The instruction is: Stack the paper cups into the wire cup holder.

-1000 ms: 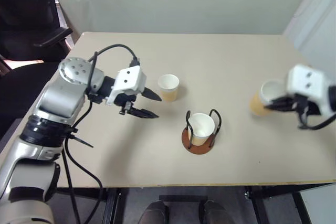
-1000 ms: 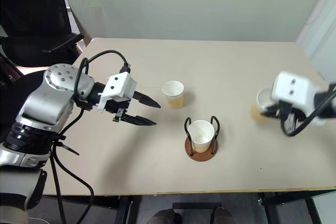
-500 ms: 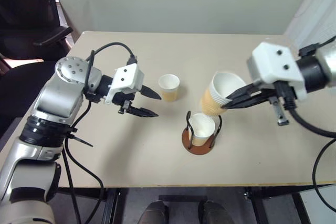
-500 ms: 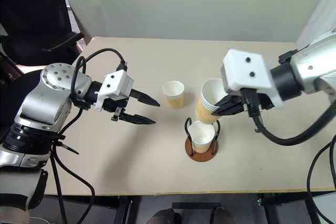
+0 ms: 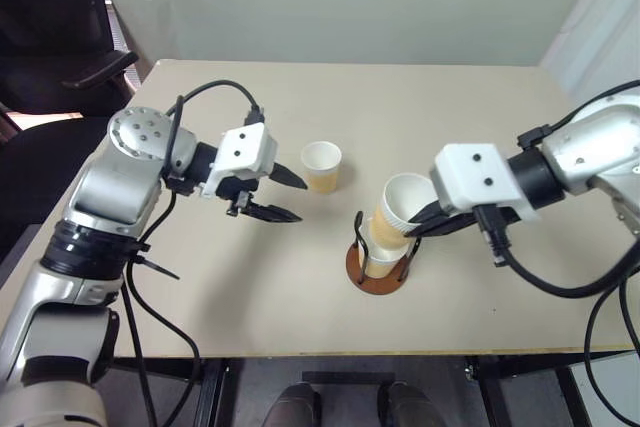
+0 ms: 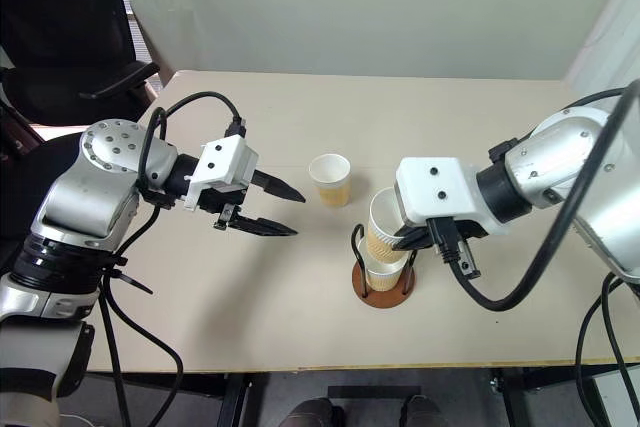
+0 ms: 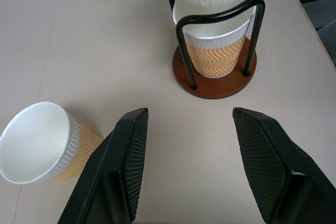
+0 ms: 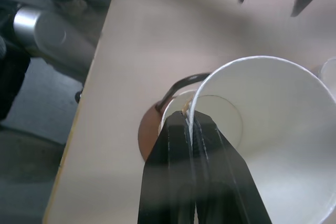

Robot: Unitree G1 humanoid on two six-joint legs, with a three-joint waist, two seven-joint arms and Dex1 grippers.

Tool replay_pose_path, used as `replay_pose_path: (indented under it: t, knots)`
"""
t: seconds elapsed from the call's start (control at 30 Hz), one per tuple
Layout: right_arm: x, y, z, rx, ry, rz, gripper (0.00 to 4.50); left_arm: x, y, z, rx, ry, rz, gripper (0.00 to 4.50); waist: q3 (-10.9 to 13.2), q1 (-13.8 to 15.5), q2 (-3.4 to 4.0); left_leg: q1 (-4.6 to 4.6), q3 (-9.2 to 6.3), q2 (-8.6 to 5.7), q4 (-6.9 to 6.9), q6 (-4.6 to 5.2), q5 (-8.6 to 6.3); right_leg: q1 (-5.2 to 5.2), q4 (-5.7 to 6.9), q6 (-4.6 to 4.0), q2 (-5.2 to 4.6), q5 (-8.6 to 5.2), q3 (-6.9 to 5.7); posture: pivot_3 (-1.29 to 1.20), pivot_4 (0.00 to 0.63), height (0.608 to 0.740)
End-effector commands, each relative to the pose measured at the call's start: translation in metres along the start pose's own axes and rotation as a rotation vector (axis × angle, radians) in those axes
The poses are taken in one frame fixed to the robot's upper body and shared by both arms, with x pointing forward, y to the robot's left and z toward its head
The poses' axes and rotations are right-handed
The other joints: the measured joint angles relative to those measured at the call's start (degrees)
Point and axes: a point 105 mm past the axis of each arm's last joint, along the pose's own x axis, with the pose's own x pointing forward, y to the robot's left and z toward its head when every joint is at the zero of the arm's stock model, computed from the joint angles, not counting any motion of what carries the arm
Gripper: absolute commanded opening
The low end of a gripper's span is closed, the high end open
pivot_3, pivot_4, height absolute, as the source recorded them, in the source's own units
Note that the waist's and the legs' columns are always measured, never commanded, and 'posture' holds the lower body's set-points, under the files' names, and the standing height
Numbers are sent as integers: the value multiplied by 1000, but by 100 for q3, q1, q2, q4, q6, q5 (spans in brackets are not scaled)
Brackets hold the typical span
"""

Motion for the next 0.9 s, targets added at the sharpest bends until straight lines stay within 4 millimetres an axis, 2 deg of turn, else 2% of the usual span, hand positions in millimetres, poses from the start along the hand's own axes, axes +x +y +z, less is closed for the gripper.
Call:
replay_pose_path:
  t: [0.03, 0.2, 0.23, 0.33, 0.43, 0.53, 0.7, 0.9]
  knots:
    - [-1, -1, 2, -53, 19, -16, 18, -4, 5, 11, 48, -7, 21, 2764, 0, 0, 0, 0, 0, 0, 0, 0, 0, 0, 0, 0, 0, 0, 0, 0, 150, 740]
    - [2, -5, 3, -51, 18, -21, 18, -2, 5, 12, 51, -10, 18, 2764, 0, -5, 0, 0, 0, 0, -2, 0, 0, 0, -1, 0, 0, 0, 0, 0, 150, 740]
    - [2, -6, 3, -46, 16, -22, 200, -2, 5, 12, 51, -10, 17, 2764, 0, -5, 0, 0, 0, 0, -2, 0, 0, 0, -1, 0, 0, 0, 0, 0, 150, 740]
    - [1, -10, 4, -21, -6, -46, 930, -2, 5, 12, 58, -8, 21, 2764, 0, -6, 0, 0, 0, 0, -1, 0, 0, 0, -1, 0, 0, 0, 0, 0, 150, 740]
    - [-4, -18, 5, 4, -24, -98, 2004, -2, 6, 14, 62, -13, 29, 2764, 0, -6, 0, 0, -1, 0, -1, 0, 0, 0, -1, 0, 0, 0, 0, 0, 150, 740]
    - [-19, -33, 8, 26, -50, -207, 3049, -3, 9, 16, 80, -4, 51, 2764, 0, -8, 0, -1, 0, 0, -1, 0, 0, 0, -3, 0, 0, 0, 0, 0, 150, 740]
    - [-52, -51, 10, 137, -110, -360, 3049, -6, 18, 28, 168, 19, 104, 2764, 0, -4, -1, -2, 0, 0, -3, 0, 0, 0, -4, 0, 0, 0, 0, 0, 150, 740]
    - [-69, -44, 6, 233, -157, -397, 3049, 0, 24, 29, 329, 147, 129, 2764, 1, 1, -1, -3, 0, 0, -10, 0, -1, -2, -11, -1, 0, -1, 0, 0, 150, 740]
